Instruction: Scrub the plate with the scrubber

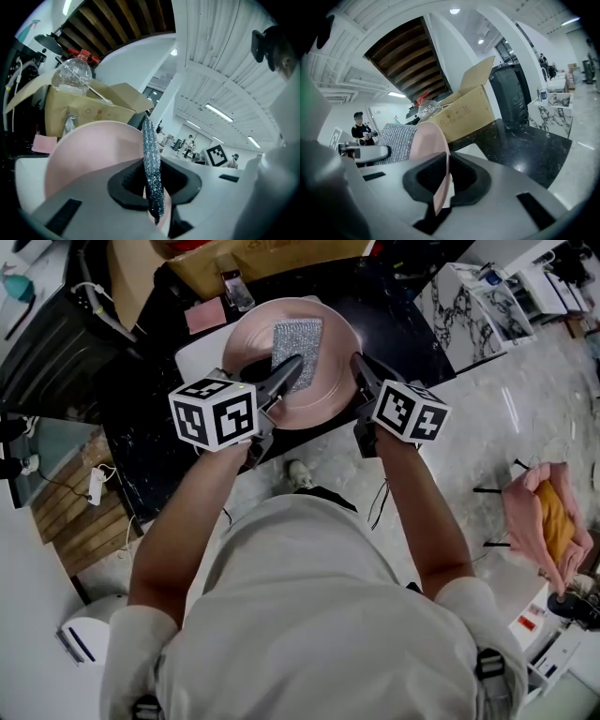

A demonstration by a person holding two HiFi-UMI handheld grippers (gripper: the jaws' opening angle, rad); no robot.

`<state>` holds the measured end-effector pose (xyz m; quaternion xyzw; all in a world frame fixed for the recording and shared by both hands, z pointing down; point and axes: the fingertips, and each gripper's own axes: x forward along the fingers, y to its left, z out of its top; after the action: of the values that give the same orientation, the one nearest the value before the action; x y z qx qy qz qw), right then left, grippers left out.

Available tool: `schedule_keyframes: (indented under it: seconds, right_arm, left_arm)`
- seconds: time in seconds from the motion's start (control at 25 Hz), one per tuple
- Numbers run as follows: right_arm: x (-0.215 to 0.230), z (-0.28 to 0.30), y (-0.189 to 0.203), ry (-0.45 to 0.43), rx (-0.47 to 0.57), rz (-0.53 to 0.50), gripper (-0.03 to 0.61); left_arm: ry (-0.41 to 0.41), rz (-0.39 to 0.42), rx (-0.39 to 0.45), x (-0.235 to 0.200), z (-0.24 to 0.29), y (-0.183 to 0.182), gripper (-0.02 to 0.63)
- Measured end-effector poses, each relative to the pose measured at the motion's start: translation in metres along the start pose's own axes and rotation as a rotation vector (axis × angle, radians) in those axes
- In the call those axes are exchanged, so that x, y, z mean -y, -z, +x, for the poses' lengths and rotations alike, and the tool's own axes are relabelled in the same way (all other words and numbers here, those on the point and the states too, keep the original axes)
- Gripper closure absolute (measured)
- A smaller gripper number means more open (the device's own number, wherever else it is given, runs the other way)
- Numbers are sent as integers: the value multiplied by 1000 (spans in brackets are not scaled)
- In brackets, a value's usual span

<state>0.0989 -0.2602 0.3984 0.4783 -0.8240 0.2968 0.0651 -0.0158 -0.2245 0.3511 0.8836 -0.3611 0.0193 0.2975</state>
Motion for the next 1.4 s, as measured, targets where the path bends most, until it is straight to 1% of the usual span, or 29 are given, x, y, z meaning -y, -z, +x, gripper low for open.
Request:
schedule_keyframes:
  seconds: [0.08, 0.2, 0.36, 0.52, 0.84, 1.08, 1.4]
  right_arm:
    - [-3, 1, -1, -6, 2, -2, 554]
    - [-7, 2, -3, -17, 11, 0, 554]
    - [-8, 2, -7, -17, 23, 12, 554]
    - [-10, 1, -8, -26, 36, 32, 554]
    - [-8, 0, -9, -23, 34, 41, 554]
    - [-4, -1, -8, -21, 37, 56, 552]
    - [9, -6, -10, -7, 49, 73, 549]
  left_arm:
    - [25, 6, -19, 13, 12, 5, 551]
    - [36, 15, -35, 21, 23, 8, 551]
    - [45, -12, -39, 23, 31, 9, 552]
    - [41, -30, -55, 23, 39, 20, 552]
    - [-28, -40, -72, 0, 32, 25, 552]
    - [-81, -51, -68, -27, 12, 24, 552]
    - [-181, -55, -45, -66, -23, 20, 551]
